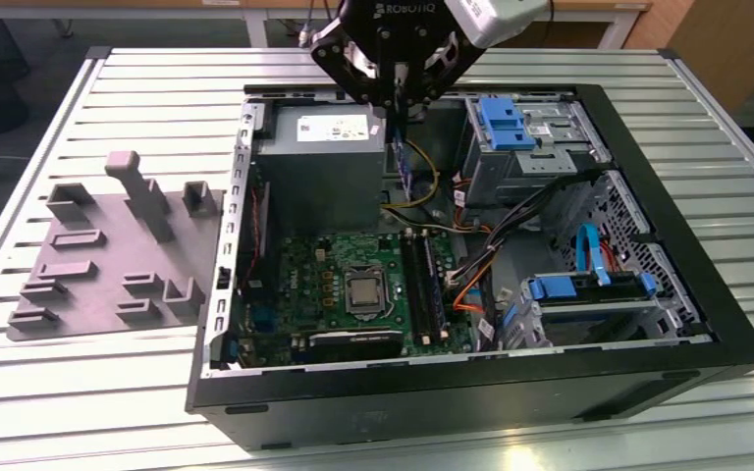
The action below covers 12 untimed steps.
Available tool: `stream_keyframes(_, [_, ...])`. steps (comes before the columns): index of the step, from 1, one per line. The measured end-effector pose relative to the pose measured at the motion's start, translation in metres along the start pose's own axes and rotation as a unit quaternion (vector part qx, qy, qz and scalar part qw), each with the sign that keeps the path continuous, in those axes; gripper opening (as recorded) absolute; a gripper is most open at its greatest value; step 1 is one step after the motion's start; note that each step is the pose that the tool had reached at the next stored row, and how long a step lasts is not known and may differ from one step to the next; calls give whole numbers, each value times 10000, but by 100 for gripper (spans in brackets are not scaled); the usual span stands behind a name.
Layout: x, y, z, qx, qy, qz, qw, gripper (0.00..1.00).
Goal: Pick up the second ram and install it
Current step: 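Insert the second ram into the second slot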
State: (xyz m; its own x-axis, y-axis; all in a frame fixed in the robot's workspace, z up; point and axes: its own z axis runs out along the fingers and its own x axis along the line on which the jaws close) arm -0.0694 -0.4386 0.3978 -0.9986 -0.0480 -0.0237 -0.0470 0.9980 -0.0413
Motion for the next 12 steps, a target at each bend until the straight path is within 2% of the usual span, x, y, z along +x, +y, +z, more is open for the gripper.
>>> stream_keyframes(2, [0, -7, 2, -166, -8, 4, 9999, 14])
stream_keyframes(3, [1, -12, 6, -216, -11, 5, 9998, 14])
stream_keyframes(6, [2, -27, 27, -226, -11, 5, 9997, 14])
stream_keyframes(7, [3, -37, 33, -268, -13, 7, 9996, 14])
stream_keyframes(9, [4, -63, 44, -384, -19, 10, 9993, 14])
stream_keyframes(12, [8, -130, 78, -449, -22, 12, 9990, 14])
